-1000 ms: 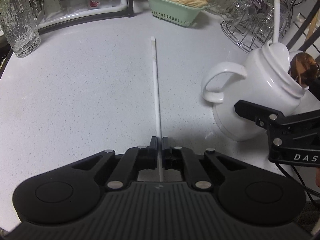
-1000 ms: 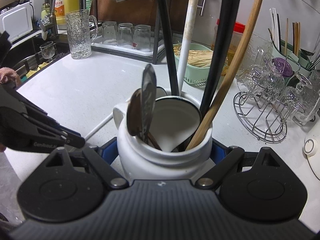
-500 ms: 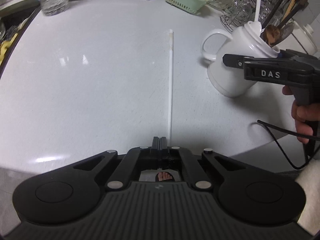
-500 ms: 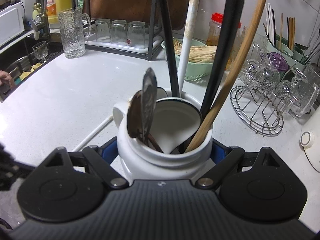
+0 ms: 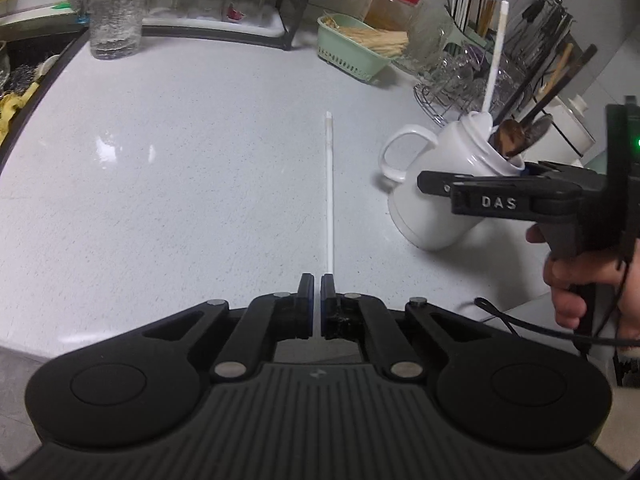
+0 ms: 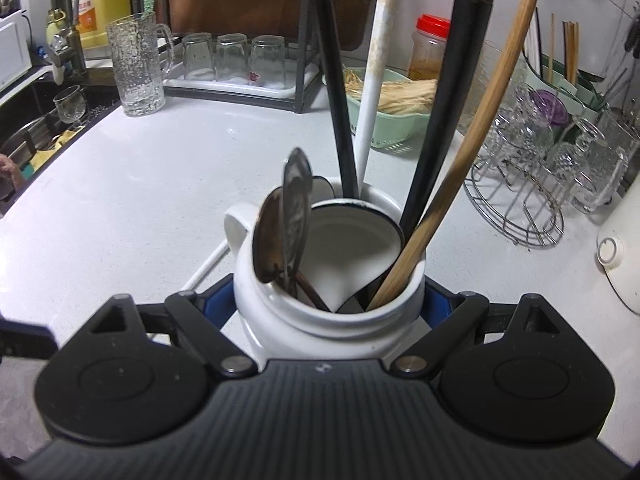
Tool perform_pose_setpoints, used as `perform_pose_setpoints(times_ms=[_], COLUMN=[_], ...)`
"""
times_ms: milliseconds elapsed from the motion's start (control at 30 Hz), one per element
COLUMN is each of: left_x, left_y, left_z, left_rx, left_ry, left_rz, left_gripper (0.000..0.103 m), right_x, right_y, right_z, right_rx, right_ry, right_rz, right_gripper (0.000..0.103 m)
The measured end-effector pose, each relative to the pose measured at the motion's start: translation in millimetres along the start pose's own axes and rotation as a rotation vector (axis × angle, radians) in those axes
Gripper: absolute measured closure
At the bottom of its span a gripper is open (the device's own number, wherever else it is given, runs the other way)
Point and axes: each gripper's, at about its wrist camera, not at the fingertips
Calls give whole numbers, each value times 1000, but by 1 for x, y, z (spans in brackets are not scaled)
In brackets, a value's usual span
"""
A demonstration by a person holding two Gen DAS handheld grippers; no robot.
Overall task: Organize utensils
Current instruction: 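Lift the white chopstick upright with the left gripper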
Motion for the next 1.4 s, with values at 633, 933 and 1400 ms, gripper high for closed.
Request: perform_pose_setpoints(times_ms=[633, 933, 1400], left_x=[41, 22, -5], left_y=[34, 20, 14], left_z=[98, 72, 41], left_rx=[93, 85, 14], left_ry=[-39, -54, -71], left_rz=[232, 118, 62], left_gripper=[97, 99, 103], right_x=[-27, -27, -19], right_y=[7, 6, 2], right_z=[-23, -24, -18], right_rx=[-70, -80, -65], right_ry=[-23, -29, -33], right_rz=[72, 74, 61], right_gripper=[10, 10, 10])
Point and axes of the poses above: each gripper's, at about its wrist camera, not at the fingertips, and z roughly the way its jaws point, y to its right, x to its top, and after that the axes turned 7 degrees about -x, right-handed
